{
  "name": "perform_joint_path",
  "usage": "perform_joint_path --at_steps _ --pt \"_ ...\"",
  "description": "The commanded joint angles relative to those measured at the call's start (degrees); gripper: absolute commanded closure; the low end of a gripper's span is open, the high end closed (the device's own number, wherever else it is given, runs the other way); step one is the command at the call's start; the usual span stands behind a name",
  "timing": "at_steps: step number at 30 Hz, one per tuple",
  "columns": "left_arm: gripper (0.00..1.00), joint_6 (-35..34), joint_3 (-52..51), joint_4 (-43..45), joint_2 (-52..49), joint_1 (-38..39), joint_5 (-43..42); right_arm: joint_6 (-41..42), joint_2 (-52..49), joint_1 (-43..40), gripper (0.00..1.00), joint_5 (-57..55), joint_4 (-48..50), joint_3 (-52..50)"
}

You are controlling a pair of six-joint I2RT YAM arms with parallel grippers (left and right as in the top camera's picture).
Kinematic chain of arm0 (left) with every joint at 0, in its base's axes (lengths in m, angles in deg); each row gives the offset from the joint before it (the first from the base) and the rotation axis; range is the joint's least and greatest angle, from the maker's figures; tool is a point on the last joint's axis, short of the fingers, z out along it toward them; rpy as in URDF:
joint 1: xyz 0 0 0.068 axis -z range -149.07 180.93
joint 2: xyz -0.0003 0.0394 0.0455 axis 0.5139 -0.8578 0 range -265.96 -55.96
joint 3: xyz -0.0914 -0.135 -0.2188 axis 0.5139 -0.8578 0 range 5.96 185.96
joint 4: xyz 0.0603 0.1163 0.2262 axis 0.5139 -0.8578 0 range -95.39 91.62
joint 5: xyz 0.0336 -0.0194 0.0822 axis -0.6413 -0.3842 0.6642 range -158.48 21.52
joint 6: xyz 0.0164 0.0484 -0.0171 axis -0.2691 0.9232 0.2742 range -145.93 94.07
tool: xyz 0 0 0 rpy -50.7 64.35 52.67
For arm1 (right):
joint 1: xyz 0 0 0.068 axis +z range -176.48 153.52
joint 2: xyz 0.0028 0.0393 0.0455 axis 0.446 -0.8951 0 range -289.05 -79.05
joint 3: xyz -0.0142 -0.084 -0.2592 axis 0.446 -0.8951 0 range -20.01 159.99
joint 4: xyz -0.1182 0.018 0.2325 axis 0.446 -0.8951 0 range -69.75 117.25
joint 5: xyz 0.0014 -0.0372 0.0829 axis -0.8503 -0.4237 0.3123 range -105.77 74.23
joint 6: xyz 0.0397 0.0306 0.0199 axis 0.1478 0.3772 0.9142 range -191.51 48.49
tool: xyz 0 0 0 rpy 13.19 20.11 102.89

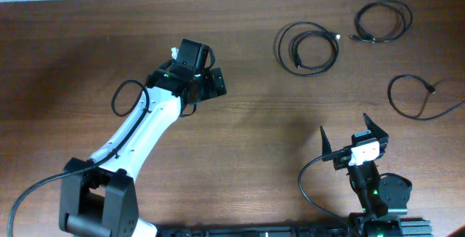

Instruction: Untangle cables

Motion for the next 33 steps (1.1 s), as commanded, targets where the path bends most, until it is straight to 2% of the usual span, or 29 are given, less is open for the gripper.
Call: perform_joint_path --at_steps 1,15,18,20,27,33 --pt "0.01 0.94 0.24 -0.09 1.09 -0.20 -0.20 0.22 0.33 0.20 0.01 -0.94 0.00 -0.57" --pt "0.01 0.96 0.24 -0.04 1.09 -0.20 -0.17 0.22 0.33 0.20 0.01 -0.94 0.00 -0.57" --pt "0.01 5.05 0.26 1.11 1.20 -0.31 0.35 0.22 0.33 0.20 0.01 -0.96 0.00 -0.57" --pt "0.01 5.27 0.26 1.49 2.54 -1.62 2.56 0.22 0.33 0.20 0.01 -0.94 0.00 -0.57" --pt "0.01 5.40 0.26 1.20 17.88 -10.34 2.86 0.22 0.33 0.20 0.01 -0.94 0.00 -0.57" --pt "0.01 8.94 0.26 -1.44 32.63 -11.19 2.91 0.22 0.33 0.20 0.01 -0.96 0.00 -0.57"
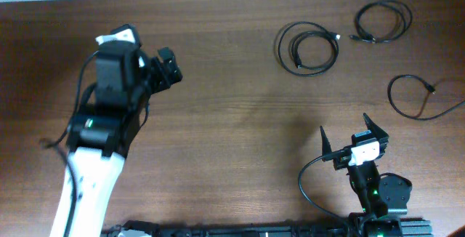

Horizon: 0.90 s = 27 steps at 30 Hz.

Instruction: Untangle cables

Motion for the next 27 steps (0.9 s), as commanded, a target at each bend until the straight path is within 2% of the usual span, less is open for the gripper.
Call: perform_joint_path --at_steps 1,8,15,27 --pt "0.01 2.38 0.26 -1.84 7.91 -0.22 0.59 0.22 0.33 0.20 0.01 -0.92 0.00 -0.52" --pt "0.01 2.36 0.26 -6.64 18.56 -0.20 7.93 0.22 0.33 0.20 0.01 -0.92 0.00 -0.52" --pt "0.01 2.36 0.26 -7.19 27.39 -0.20 8.63 0.22 0.33 0.20 0.01 -0.92 0.00 -0.52" --pt "0.01 2.34 0.24 -10.16 31.12 -0.20 9.46 0.22 0.33 0.20 0.01 -0.92 0.00 -0.52"
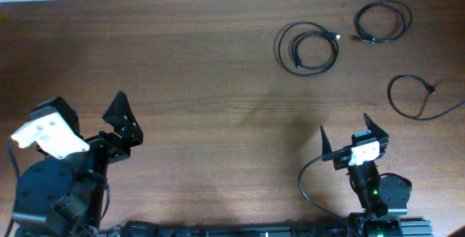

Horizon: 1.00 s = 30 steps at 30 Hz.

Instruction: Untangle cables

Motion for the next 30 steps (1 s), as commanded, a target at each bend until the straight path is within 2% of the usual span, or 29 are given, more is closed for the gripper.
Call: perform_joint_path --at_steps 1,13,17,25,30 --pt "0.01 0.92 0.24 -0.39 0.17 -0.20 0.83 0.22 0.33 0.20 0.01 -0.72 0.00 -0.52" --pt "0.01 0.92 0.24 -0.85 0.74 -0.22 0.83 0.22 0.33 0.20 0.01 -0.72 0.00 -0.52" --pt "0.01 0.92 0.24 -3.45 4.79 -2.40 0.83 0.22 0.33 0.20 0.01 -0.72 0.00 -0.52" --pt "0.01 0.92 0.24 -15.63 19.61 -4.70 0.83 0.22 0.33 0.20 0.01 -0.72 0.00 -0.52" --pt "0.01 0.31 0.26 -33.20 27.78 -7.41 0.55 0.22 0.33 0.20 0.01 -0.72 0.00 -0.52"
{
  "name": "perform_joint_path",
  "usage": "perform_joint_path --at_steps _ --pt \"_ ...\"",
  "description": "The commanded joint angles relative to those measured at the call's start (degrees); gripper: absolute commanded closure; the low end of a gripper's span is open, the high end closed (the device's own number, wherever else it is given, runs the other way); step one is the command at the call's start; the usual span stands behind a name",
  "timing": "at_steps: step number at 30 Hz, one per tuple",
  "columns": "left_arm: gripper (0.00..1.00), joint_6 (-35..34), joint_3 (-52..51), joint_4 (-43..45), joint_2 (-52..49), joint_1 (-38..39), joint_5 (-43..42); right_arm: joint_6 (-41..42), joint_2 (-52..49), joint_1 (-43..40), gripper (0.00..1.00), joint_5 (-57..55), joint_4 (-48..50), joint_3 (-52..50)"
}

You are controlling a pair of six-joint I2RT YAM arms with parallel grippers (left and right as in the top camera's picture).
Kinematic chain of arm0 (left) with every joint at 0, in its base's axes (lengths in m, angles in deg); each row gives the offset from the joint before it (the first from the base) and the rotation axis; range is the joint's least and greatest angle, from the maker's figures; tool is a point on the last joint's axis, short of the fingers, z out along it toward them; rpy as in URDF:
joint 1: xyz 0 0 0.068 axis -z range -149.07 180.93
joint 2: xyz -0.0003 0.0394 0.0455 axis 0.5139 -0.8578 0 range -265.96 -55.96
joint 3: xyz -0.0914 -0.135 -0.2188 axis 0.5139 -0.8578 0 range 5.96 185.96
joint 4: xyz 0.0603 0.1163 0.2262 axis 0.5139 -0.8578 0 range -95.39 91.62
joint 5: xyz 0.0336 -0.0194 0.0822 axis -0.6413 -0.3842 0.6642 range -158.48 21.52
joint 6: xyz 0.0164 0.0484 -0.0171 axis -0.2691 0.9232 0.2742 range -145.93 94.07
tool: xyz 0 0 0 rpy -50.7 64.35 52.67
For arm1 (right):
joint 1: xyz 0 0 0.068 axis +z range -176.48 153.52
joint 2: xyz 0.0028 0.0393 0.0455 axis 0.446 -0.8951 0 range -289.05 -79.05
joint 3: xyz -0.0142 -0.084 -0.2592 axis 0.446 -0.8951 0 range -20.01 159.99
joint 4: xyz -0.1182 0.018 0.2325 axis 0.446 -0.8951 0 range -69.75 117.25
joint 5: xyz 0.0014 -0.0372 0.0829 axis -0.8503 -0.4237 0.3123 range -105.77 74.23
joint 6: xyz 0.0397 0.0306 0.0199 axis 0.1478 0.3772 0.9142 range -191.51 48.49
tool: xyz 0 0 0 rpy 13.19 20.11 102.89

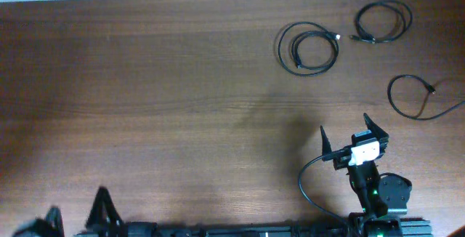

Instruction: Untangle cables

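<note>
Three black cables lie apart on the brown table in the overhead view. A double coil (pixel 306 48) sits at the back centre-right, a smaller loop (pixel 383 22) is in the far right corner, and an open loop with a trailing end (pixel 415 99) lies at the right edge. My right gripper (pixel 346 129) stands open near the front right, empty, well short of the cables. My left gripper (pixel 75 219) is drawn back to the front left edge; only its two spread, blurred fingertips (pixel 101 206) show, holding nothing.
The wooden table (pixel 182 84) ends at a pale wall strip along the back. The right arm's own black lead (pixel 309 186) loops beside its base at the front. The dark rail of the arm mounts (pixel 254 230) runs along the front edge.
The left arm has drawn back from the front left of the table to the very edge, so only its fingertips remain in view. The right arm and the three cables have not moved.
The left arm was stretched out to the table's middle left, gripper empty. It then stood further left, then folded low at the front left, and now sits almost out of view. The right gripper stayed open in place, and the cables lay separate throughout.
</note>
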Motion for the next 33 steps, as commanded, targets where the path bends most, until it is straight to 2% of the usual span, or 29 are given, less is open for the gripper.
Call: perform_joint_path --at_steps 1,14,19,33 --pt "0.01 -1.84 -0.02 -8.66 3.69 -1.62 -0.61 0.20 0.33 0.20 0.01 -0.70 0.00 -0.52" --pt "0.01 -1.86 -0.02 -9.60 9.51 -2.01 -1.20 0.20 0.33 0.20 0.01 -0.70 0.00 -0.52" --pt "0.01 -1.90 0.02 -9.81 12.83 -5.79 -1.44 0.20 0.33 0.20 0.01 -0.72 0.00 -0.52" --pt "0.01 -2.03 0.57 -11.34 12.79 -6.21 -3.34 0.20 0.33 0.20 0.01 -0.70 0.00 -0.52"
